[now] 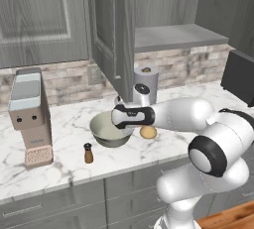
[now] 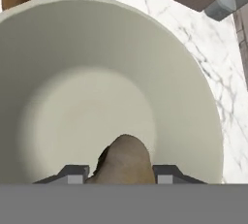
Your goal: Retrieve the bottle and the shaker from the cabinet and place them next to the mixing bowl on the counter. Then add garlic from the fridge to the mixing bowl.
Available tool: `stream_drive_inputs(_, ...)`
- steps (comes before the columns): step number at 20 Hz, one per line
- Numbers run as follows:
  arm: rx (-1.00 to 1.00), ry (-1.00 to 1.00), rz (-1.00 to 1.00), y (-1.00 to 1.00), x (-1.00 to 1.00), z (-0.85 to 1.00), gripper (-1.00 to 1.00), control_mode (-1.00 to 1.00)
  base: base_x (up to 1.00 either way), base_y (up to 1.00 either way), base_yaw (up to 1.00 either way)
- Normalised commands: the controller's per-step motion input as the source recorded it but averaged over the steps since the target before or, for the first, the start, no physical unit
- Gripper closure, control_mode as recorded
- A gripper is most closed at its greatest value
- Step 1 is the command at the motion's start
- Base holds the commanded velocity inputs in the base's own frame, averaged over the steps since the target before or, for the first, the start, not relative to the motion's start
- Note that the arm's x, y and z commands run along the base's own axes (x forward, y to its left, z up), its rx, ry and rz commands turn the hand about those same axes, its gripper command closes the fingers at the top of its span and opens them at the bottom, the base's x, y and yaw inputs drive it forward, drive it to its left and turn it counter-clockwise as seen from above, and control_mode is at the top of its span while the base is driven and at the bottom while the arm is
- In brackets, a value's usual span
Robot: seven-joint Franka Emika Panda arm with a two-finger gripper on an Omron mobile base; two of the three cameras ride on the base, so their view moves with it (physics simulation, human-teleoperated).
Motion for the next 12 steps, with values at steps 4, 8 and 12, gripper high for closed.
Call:
stream_drive_inputs(4, 0.0, 0.02, 0.0, 0.09, 0.0, -0.13, 1.0, -1.0, 0.0, 0.0, 0.0)
stream_drive_inputs(8, 0.0, 0.0, 0.0, 0.06, 0.01, -0.07, 1.0, -1.0, 0.0, 0.0, 0.0)
stream_drive_inputs(12, 0.01, 0.0, 0.0, 0.0, 0.06, 0.0, 1.0, -1.0, 0.0, 0.0, 0.0)
